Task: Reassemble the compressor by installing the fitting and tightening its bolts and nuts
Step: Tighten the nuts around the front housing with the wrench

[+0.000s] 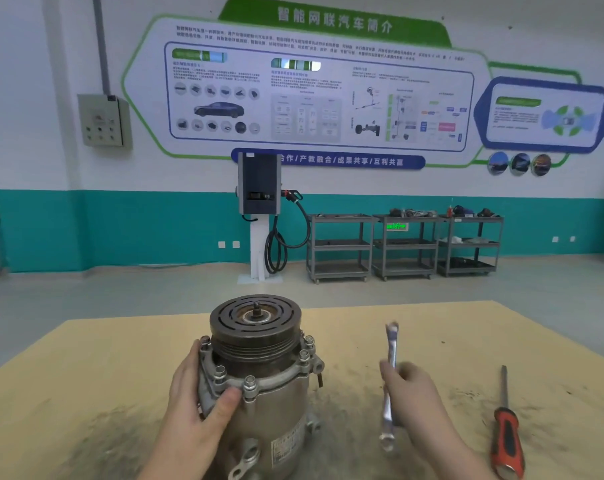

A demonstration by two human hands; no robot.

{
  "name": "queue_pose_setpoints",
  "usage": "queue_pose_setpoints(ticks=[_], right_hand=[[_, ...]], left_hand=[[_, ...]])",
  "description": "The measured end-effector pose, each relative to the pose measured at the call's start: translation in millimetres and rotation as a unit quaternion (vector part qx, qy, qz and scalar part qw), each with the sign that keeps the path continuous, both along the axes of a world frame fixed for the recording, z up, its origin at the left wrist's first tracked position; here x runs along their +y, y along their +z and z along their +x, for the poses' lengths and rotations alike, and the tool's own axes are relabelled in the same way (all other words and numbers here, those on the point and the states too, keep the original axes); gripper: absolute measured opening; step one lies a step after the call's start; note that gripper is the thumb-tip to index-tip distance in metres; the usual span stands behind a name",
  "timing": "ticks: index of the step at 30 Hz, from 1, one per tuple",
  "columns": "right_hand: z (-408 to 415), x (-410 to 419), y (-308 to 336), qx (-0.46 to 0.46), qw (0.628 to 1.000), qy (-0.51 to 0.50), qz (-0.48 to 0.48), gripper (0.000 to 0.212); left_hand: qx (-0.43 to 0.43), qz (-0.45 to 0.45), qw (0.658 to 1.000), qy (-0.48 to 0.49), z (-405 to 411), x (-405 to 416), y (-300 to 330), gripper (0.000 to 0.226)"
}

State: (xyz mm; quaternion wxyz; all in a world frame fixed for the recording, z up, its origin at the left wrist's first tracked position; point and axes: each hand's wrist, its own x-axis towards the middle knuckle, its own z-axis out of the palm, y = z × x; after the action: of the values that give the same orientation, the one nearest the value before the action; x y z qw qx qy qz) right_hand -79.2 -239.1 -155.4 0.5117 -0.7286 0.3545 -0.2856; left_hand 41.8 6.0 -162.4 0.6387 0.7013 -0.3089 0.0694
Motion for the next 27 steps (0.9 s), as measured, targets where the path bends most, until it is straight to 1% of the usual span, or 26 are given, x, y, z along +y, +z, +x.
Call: queue_pose_setpoints(ticks=[1, 2, 3, 4, 6, 8, 11, 13, 16, 19, 20, 27], right_hand=[[0, 9, 5, -0.087, 0.995, 0.024, 0.049, 0.028], [0, 21, 12, -0.171, 0.979, 0.051, 0.096, 0.022], [0, 32, 19, -0.242, 0.957, 0.077, 0.14, 0.013], [-1, 43, 27, -0.301, 0.931, 0.104, 0.18, 0.005], [0, 63, 39, -0.384, 0.885, 0.13, 0.23, 0.012], [2, 76, 48, -0.43, 0.859, 0.138, 0.241, 0.012], [5, 88, 56, -0.462, 0.839, 0.149, 0.245, 0.011], [6, 91, 57, -0.474, 0.828, 0.161, 0.252, 0.011], [4, 95, 55, -0.488, 0.814, 0.163, 0.269, 0.01], [-2, 95, 51, -0.495, 0.811, 0.171, 0.259, 0.003], [-3, 95, 51, -0.496, 0.812, 0.174, 0.255, 0.004], [-8, 103, 50, -0.482, 0.83, 0.173, 0.22, 0.002]], left_hand=[[0.0, -0.007, 1.0, -0.017, 1, 0, -2, 0.097], [0.004, -0.003, 1.0, -0.03, 2, 0, -3, 0.121], [0.01, 0.006, 0.999, -0.032, 3, 0, -4, 0.137], [0.015, 0.008, 0.999, -0.031, 3, 1, -3, 0.142], [0.027, 0.002, 0.999, -0.032, 1, 2, 0, 0.14], [0.03, -0.003, 0.999, -0.02, -2, 2, 0, 0.132], [0.008, 0.001, 1.0, 0.009, -4, 2, 1, 0.098], [-0.006, 0.021, 0.999, 0.032, -8, 0, 5, 0.091], [-0.022, 0.038, 0.995, 0.088, -17, -2, 4, 0.101], [-0.002, 0.061, 0.992, 0.109, -27, -2, 7, 0.125], [0.002, 0.062, 0.992, 0.114, -31, -3, 8, 0.131], [0.019, 0.056, 0.979, 0.194, -56, -13, 14, 0.136]])
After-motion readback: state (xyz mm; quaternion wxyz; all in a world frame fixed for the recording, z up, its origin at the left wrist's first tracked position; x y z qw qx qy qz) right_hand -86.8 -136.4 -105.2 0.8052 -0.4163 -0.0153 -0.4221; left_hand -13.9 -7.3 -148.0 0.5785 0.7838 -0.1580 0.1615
